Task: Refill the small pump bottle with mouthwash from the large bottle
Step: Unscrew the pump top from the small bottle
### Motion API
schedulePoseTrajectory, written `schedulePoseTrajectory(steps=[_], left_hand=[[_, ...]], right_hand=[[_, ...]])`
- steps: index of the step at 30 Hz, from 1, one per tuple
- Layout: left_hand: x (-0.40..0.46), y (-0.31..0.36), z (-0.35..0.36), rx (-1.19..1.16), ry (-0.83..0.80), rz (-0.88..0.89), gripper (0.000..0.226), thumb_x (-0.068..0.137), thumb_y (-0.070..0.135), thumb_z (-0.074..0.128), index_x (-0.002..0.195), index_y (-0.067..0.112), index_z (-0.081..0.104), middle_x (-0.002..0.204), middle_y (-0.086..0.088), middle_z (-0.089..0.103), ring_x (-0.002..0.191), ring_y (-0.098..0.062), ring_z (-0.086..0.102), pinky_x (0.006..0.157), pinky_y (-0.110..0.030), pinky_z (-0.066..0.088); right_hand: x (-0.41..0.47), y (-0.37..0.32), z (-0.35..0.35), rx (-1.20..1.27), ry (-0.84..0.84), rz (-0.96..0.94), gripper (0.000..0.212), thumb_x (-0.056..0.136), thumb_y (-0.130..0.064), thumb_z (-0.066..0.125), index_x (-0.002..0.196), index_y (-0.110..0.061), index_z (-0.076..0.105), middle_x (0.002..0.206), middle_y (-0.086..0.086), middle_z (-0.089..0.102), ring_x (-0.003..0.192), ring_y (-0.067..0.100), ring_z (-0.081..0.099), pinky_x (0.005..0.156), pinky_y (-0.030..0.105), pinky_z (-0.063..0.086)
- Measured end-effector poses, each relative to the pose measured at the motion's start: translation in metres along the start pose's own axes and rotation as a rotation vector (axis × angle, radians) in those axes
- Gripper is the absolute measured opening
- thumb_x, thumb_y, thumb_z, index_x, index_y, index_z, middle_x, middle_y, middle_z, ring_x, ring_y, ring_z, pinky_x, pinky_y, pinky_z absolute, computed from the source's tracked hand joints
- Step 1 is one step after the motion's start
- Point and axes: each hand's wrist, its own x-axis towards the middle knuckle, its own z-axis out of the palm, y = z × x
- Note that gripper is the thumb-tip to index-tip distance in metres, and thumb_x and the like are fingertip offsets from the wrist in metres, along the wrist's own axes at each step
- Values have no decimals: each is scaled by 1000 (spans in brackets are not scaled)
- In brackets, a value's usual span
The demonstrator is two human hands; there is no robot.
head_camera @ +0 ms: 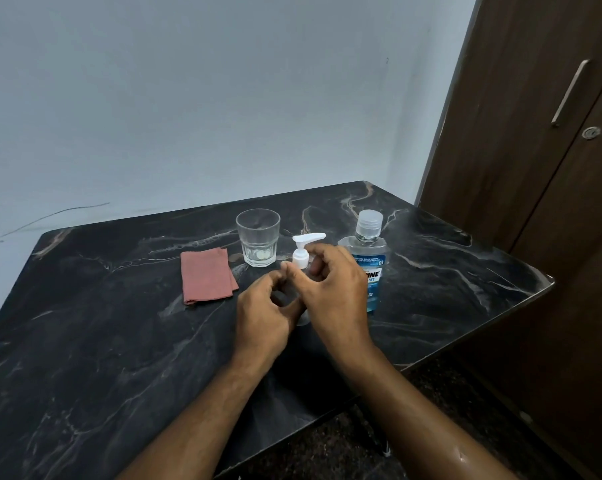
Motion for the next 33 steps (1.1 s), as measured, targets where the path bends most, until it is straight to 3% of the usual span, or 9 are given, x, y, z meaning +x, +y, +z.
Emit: schedulePoseTrajectory(steps=[5, 8, 13, 17, 21, 24, 27, 30, 33], left_hand=[[1, -3, 0, -12, 6, -1, 47, 59, 60, 73, 90, 25, 73, 71, -1, 71, 65, -27, 69, 59, -47, 59], [2, -6, 0, 14, 4, 41, 41, 63, 52, 72, 93, 24, 73, 75, 1, 73, 67, -26, 69, 61, -49, 58], [3, -9, 0, 32, -2, 71, 42, 63, 51, 67, 95, 24, 73, 80, 1, 73, 72, -26, 70, 64, -50, 58], [4, -10, 0, 27, 6, 30, 47, 62, 58, 72, 94, 25, 73, 77, 1, 73, 70, -25, 71, 64, -49, 59], [4, -9, 0, 82, 6, 67, 34, 70, 42, 79, 99, 25, 74, 81, 6, 74, 71, -21, 70, 64, -47, 59], [4, -9, 0, 69, 6, 75, 44, 65, 52, 71, 100, 25, 74, 84, 8, 74, 73, -20, 71, 64, -45, 59], [4, -8, -1, 82, 9, 65, 36, 67, 49, 75, 94, 25, 73, 80, 7, 73, 71, -21, 70, 63, -46, 59], [3, -8, 0, 68, 13, 67, 48, 63, 61, 70, 95, 26, 72, 80, 5, 72, 70, -22, 70, 62, -46, 59], [3, -9, 1, 76, 6, 99, 43, 66, 58, 72, 97, 29, 72, 80, 6, 72, 70, -22, 69, 61, -47, 58]], right_hand=[[2, -2, 2, 40, 59, 53, 26, 79, -28, 86, 96, -19, 68, 85, -6, 59, 77, 4, 56, 70, 13, 48], [1, -5, 0, 27, 51, 11, 20, 84, -21, 79, 103, -19, 75, 87, -4, 59, 79, 6, 59, 71, 16, 50], [0, -7, -1, 18, 13, -1, 29, 85, -24, 77, 114, -21, 72, 90, -7, 55, 81, 2, 56, 71, 9, 45], [1, -5, -2, 35, 43, 15, 26, 82, -27, 82, 104, -20, 69, 93, -9, 59, 83, 2, 56, 73, 10, 45], [2, -5, -3, 14, 31, -9, 24, 86, -18, 75, 110, -16, 75, 97, -6, 64, 80, 0, 60, 73, 10, 47], [2, -5, -3, 3, 21, -17, 27, 87, -19, 73, 114, -16, 75, 99, -6, 65, 78, -2, 59, 73, 7, 46], [0, -5, -3, 46, 34, -15, 24, 84, -23, 80, 107, -20, 72, 97, -8, 62, 84, 0, 60, 73, 10, 47], [1, -5, -3, 47, 26, -14, 24, 83, -24, 82, 103, -23, 69, 96, -9, 61, 81, 0, 57, 70, 11, 48], [3, -4, -4, 18, 46, -47, 20, 85, -19, 80, 104, -16, 73, 97, -6, 65, 76, -4, 58, 69, 7, 47]])
